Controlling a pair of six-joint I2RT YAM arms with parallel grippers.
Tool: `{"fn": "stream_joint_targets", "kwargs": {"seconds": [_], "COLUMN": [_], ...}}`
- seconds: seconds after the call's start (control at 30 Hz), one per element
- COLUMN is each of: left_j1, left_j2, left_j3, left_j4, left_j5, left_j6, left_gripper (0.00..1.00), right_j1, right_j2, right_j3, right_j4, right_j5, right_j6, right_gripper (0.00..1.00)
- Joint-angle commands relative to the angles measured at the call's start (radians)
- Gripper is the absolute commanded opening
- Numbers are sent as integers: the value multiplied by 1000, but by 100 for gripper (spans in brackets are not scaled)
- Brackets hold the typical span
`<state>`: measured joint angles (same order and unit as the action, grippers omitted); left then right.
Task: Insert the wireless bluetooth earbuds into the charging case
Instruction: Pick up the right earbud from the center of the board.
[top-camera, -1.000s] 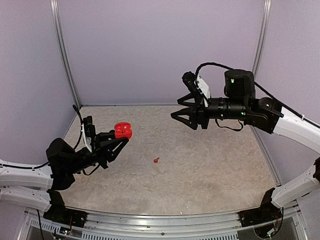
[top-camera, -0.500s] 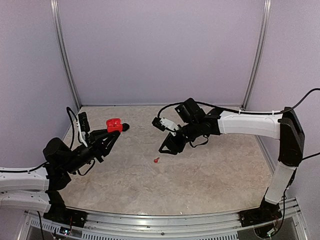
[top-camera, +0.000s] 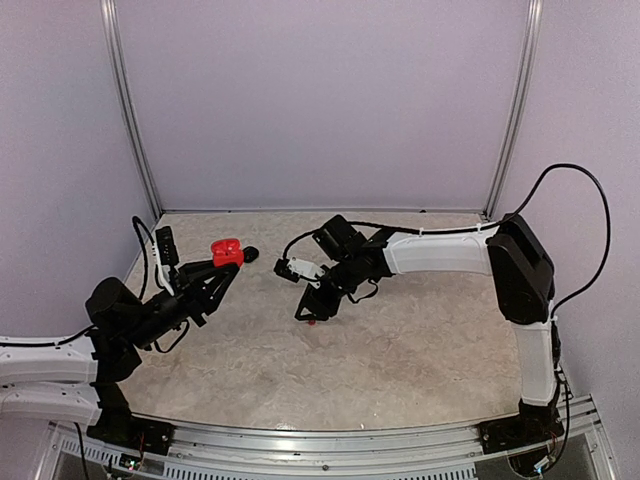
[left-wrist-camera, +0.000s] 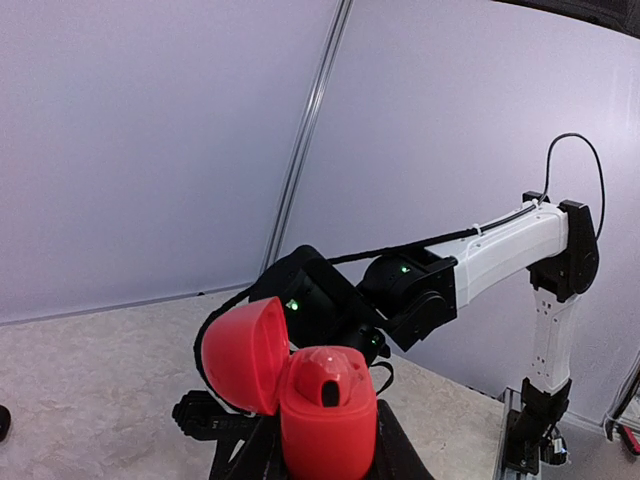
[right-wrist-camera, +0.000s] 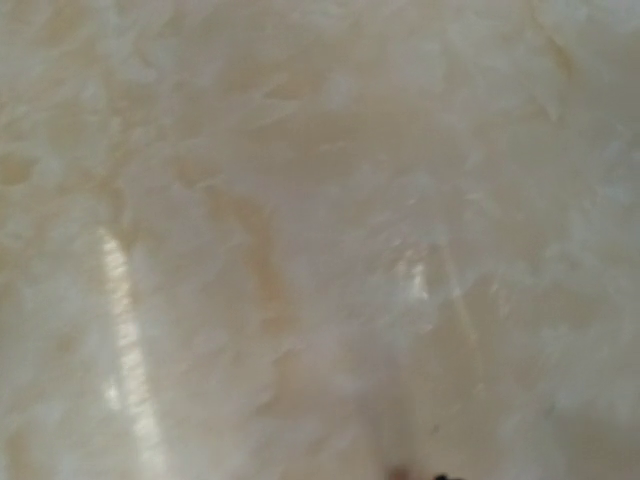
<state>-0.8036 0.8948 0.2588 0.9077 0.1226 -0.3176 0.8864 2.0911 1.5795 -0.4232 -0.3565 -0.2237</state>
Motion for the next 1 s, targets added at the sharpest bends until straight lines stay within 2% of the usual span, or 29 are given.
{"fn": "stream_joint_targets", "kwargs": {"seconds": [0.0,0.2,0.6,0.97], "left_j1": [9,10,10,9], "left_j2": [-21,-28,-16,-13], "left_j3": [-9,-9,-8,-6], "left_j4": [16,15,31,36], "left_j5": [1,1,9,16], "left_j6": [-5,-3,-6,-1], "left_gripper": [0,0,0,0], "right_j1": [-29,-47,-49,-47], "right_j2": [78,185,245,126], "right_j3": [113,229,246,25], "right_j4": [-69,-162,-220,-202], "right_j5": [-34,-53,-20,33], "right_j6": [-45,-39,1,48], "right_gripper": [48,46,40,26]}}
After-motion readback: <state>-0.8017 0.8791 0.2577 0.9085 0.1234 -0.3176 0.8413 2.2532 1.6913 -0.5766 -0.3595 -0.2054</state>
